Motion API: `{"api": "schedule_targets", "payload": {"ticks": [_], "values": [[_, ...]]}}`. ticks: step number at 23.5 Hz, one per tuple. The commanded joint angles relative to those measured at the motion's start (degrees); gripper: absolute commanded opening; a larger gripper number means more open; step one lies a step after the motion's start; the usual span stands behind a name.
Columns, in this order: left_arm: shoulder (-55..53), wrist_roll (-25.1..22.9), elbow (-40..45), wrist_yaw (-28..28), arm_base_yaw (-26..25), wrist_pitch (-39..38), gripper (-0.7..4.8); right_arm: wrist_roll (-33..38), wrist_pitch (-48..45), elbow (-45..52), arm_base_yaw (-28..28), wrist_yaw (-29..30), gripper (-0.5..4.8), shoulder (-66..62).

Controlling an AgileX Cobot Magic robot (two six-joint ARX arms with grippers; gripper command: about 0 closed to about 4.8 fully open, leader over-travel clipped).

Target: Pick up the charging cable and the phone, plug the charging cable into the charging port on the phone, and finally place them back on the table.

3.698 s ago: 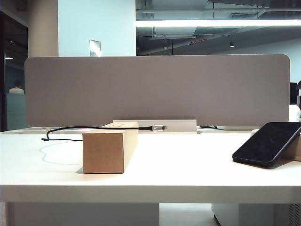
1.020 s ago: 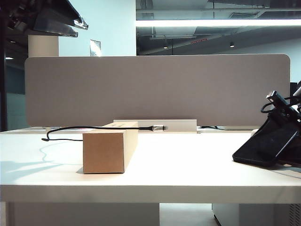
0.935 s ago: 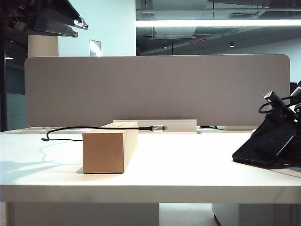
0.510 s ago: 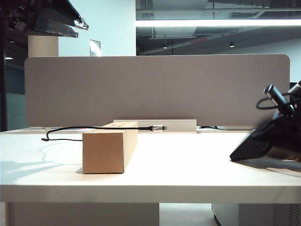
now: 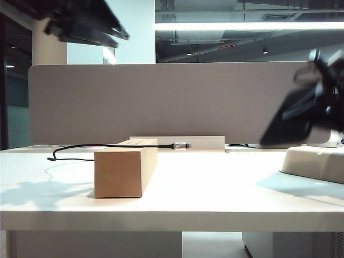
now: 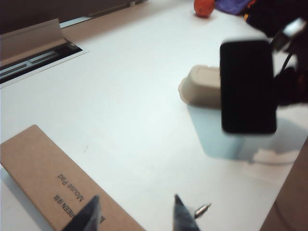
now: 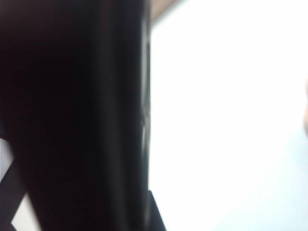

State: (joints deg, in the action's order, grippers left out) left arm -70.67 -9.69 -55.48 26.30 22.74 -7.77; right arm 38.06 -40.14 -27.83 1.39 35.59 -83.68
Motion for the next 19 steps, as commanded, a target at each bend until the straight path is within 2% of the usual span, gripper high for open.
{"api": "schedule_targets", "payload": {"ticks": [1,6,8,11,13,16,19], "values": [[-5.6,-9.6,-6.2,-5.9,3.4,-7.7,1.83,-3.7,4.0,-0.2,0.0,1.2,-0.06,8.5],[-12.4,-16.3,-11.8,-7.2,7.0,-11.1,1.82,-7.0,10.9,-0.2,0.0,0.1,-0.06,17.1],[-15.9,-20.6,-13.8,-7.3,9.2,-11.8,1.79,-7.1,14.1,-0.2,0.0,0.1,-0.06,20.8],[-20.9,-32.8,-16.4,-8.2,12.9,-16.5,1.79,-9.0,19.3,-0.2,0.0,0.2,-0.06,25.4],[-23.2,-37.5,-16.9,-12.4,15.1,-18.8,1.79,-10.1,22.5,-0.2,0.1,0.1,-0.06,27.3],[-25.6,-41.0,-16.9,-16.4,17.0,-20.6,1.79,-11.3,25.1,-0.2,0.0,0.4,-0.06,28.4],[-27.3,-41.3,-16.9,-18.0,17.7,-21.4,1.79,-11.3,26.5,-0.2,0.0,0.5,-0.06,28.6]]}}
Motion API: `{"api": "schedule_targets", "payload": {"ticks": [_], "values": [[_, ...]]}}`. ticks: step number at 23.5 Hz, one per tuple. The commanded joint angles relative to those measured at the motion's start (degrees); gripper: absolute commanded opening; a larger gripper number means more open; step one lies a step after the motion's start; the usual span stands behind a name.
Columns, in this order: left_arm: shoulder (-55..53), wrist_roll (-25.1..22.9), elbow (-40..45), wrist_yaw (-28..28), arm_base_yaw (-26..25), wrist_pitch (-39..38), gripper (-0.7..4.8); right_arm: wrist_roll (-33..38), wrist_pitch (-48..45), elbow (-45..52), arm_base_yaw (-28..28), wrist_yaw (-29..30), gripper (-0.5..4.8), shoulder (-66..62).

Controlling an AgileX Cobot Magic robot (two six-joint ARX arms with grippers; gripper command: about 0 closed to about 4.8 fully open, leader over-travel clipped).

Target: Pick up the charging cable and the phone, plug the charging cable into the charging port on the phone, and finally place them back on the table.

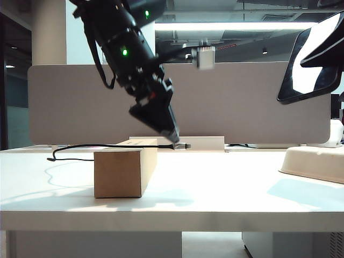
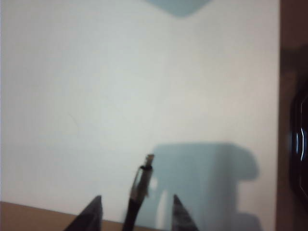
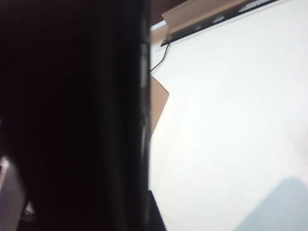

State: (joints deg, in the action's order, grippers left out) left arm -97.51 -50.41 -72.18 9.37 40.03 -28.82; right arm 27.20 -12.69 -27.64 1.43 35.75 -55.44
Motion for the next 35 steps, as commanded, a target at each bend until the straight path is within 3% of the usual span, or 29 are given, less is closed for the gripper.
{"api": "schedule_targets", "payload": {"ticks": [1,8,11,24,28,31,35], "values": [[-0.6,-0.6,-0.2,-1.4,0.3,-0.3,1.79,-0.5,-0.7,-0.4,0.0,0.4,-0.06,0.4],[-2.6,-0.6,-0.2,-2.6,0.3,0.2,1.73,-0.7,-0.6,-0.4,0.0,0.3,-0.06,0.4],[-3.0,-0.6,-0.2,-3.0,0.3,0.6,1.14,-0.7,-0.6,-0.4,0.0,0.3,-0.06,0.4],[-3.6,0.1,-0.2,-2.5,0.4,1.9,0.79,-1.8,-0.7,-0.4,0.0,0.2,-0.06,0.4],[-3.6,2.9,-0.2,-2.5,0.4,1.9,0.43,-1.8,-0.6,-0.4,0.0,0.0,-0.06,0.4],[-3.6,3.1,-0.5,2.1,0.4,1.9,0.16,-1.8,-0.7,-0.4,0.0,0.0,-0.06,0.4],[-2.6,11.0,-2.9,4.5,1.1,1.9,0.1,-1.7,-1.9,-0.5,0.0,0.1,-0.06,0.4]]}}
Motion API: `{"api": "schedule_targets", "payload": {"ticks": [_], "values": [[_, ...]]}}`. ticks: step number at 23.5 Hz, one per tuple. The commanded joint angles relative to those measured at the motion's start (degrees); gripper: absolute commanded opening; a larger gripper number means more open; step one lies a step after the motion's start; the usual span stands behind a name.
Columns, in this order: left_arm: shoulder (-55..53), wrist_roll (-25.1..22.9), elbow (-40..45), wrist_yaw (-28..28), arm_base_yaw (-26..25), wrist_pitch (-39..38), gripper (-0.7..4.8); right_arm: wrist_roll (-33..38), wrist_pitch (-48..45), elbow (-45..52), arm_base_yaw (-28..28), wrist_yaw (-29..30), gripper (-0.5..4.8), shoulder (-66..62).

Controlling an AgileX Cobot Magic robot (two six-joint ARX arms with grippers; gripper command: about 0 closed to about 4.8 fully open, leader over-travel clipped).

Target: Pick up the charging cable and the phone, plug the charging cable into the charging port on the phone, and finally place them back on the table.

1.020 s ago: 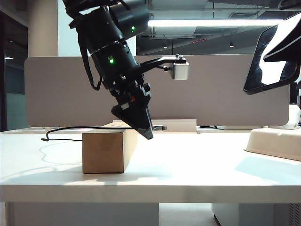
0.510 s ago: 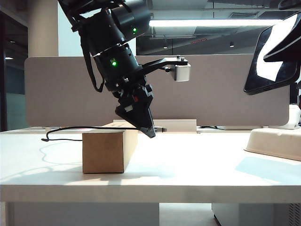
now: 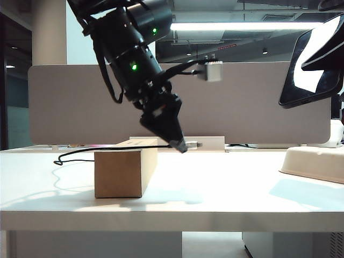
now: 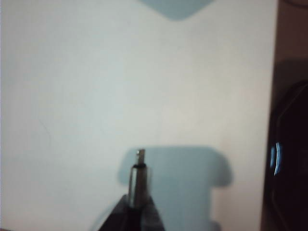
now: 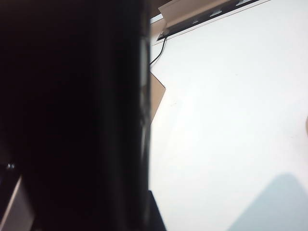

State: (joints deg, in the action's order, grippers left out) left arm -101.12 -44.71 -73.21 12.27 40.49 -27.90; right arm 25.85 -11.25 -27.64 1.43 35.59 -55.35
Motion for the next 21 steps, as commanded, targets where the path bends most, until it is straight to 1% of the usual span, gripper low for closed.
{"api": "schedule_targets", "payload": {"ticks": [1,4,7,8,9,11,12,16,21], "values": [[1.3,6.6,-2.6,2.7,0.7,1.0,-0.05,-0.3,-3.7,-0.5,0.0,0.4,-0.06,0.3],[2.4,10.7,-4.7,10.7,0.8,1.6,-0.06,1.2,-4.2,-1.6,0.0,0.5,-0.06,0.6],[3.0,13.9,-6.2,16.3,0.8,1.9,-0.06,2.3,-5.5,-3.3,0.0,0.8,-0.06,1.8],[3.1,14.2,-6.4,18.1,0.8,1.9,-0.06,3.3,-6.6,-3.5,0.0,0.8,-0.06,2.1],[3.2,14.6,-6.8,21.1,0.8,2.0,-0.06,6.2,-10.4,-3.8,0.0,0.8,-0.06,2.7],[3.2,16.8,-7.4,25.5,0.8,2.7,-0.06,11.4,-17.1,-3.8,0.0,1.8,-0.06,3.2],[3.2,17.7,-7.5,27.1,0.8,3.4,-0.06,13.2,-19.0,-3.8,0.0,2.3,-0.06,3.2],[3.2,22.3,-8.5,34.4,0.7,5.9,-0.06,19.9,-24.4,-3.8,0.0,3.2,-0.06,3.2],[3.2,27.9,-10.4,41.2,0.7,10.1,-0.06,25.2,-28.7,-3.8,0.0,4.1,-0.06,3.2]]}}
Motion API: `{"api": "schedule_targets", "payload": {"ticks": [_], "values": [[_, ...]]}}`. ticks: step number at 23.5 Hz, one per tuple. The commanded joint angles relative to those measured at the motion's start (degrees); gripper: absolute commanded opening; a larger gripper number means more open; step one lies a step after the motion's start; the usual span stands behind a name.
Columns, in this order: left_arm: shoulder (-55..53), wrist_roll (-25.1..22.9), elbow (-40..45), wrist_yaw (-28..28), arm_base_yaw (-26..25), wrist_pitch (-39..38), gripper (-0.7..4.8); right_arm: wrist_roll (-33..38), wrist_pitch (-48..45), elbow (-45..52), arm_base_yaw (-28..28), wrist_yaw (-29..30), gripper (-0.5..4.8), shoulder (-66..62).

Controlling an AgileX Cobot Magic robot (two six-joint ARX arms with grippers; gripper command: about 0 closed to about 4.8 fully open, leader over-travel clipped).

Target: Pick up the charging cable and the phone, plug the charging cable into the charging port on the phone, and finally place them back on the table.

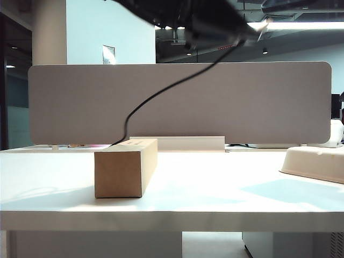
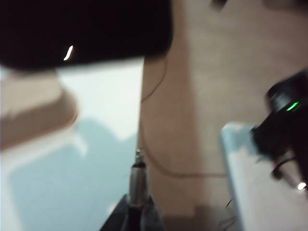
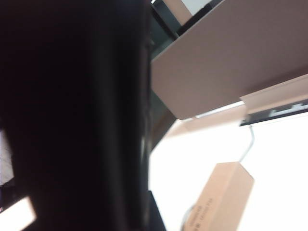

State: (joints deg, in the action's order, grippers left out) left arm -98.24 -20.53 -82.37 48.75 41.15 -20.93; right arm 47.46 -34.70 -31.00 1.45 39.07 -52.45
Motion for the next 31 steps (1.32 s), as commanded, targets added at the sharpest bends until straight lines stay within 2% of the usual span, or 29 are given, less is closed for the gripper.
{"api": "schedule_targets", "payload": {"ticks": [1,10,13,14,20,26,31], "values": [[0.3,6.0,-2.2,7.1,0.0,4.9,-0.06,6.3,-7.6,-0.5,0.0,1.0,-0.06,0.3],[0.3,12.1,-4.7,16.5,-1.0,7.3,-0.06,17.4,-16.2,-0.5,0.0,1.2,-0.06,0.3],[0.3,12.7,-4.8,18.6,-1.1,7.8,-0.06,19.0,-17.0,-0.5,0.0,2.5,-0.06,0.3],[0.3,14.3,-4.8,20.5,-1.7,8.2,-0.06,19.0,-17.0,-0.5,0.0,3.2,-0.06,0.3],[0.0,16.8,-4.7,21.0,-1.8,8.3,-0.06,19.0,-17.0,-0.5,0.0,4.8,-0.06,0.3],[-0.3,21.4,-4.7,20.9,-1.7,10.9,-0.06,19.0,-17.5,-0.5,0.0,6.1,-0.06,0.3],[-0.6,21.6,-4.7,21.1,-1.6,9.5,-0.06,19.0,-18.3,-0.5,0.0,6.0,-0.06,0.3]]}}
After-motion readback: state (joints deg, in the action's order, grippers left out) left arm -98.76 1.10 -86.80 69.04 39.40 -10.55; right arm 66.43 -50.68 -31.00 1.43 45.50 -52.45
